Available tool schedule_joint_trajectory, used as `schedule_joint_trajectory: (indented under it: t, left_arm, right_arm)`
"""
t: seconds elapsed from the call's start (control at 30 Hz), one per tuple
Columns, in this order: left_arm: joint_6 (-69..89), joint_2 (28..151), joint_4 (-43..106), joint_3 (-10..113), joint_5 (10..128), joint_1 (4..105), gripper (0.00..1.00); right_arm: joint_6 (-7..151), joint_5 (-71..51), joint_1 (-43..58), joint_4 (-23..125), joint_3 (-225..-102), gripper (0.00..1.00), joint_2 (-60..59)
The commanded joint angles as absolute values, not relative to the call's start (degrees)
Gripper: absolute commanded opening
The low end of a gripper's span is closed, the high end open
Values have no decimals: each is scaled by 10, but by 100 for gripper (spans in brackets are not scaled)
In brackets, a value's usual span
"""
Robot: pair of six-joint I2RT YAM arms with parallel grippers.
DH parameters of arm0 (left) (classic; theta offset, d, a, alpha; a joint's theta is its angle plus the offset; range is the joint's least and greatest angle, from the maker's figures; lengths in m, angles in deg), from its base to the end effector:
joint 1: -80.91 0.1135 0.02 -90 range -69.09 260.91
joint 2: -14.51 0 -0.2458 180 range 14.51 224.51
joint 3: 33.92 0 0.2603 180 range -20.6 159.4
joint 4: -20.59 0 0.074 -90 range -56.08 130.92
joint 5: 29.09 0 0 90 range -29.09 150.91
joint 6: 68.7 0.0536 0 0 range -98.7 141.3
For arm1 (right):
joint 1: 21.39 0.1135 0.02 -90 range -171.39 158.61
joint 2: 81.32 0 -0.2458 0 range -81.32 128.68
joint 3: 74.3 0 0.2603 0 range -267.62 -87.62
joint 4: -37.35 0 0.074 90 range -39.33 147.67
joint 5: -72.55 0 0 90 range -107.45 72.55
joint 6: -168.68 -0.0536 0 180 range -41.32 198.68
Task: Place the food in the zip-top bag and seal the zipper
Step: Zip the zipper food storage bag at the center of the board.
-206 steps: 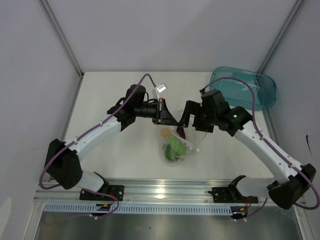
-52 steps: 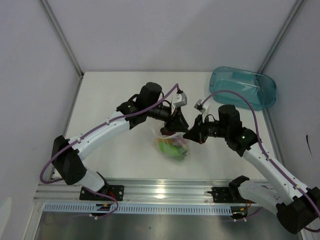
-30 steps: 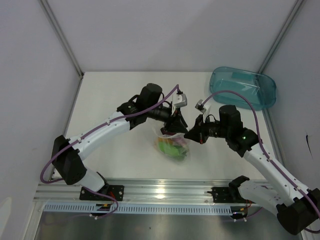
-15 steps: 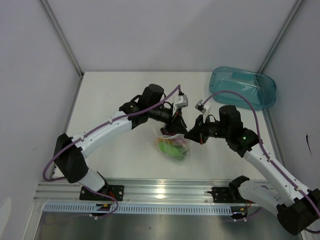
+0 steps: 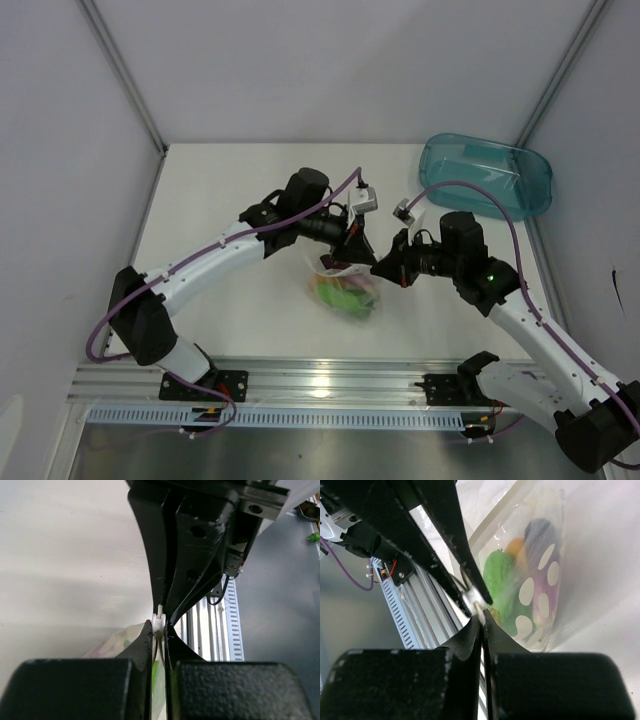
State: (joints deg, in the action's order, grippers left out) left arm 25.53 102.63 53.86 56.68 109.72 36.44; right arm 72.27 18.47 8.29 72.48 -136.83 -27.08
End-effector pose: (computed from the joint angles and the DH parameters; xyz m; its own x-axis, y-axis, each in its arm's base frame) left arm 0.2328 -0.2851 0.3145 -0.2962 0.3589 -0.8851 0.9471 -0.0094 -0.3208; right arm 0.1918 0.1455 0.2975 -0.4854 -0.1726 -0.8571 -0.8066 0.4666 0.3628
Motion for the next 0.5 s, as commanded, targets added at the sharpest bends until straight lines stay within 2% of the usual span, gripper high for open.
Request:
schedule_joint_trajectory:
  t: [0.0, 0.17, 0.47]
  left_arm:
    - [246, 1002, 550, 579, 1042, 366, 1]
    - [239, 978, 561, 560, 1005, 377, 1]
    - [246, 947, 569, 536, 1016, 381, 1]
  right_arm:
    - [710, 160, 85, 700, -1375, 0, -306]
    - [683, 145, 80, 685, -1353, 0, -336]
    - [658, 139, 76, 666, -1326, 0, -353]
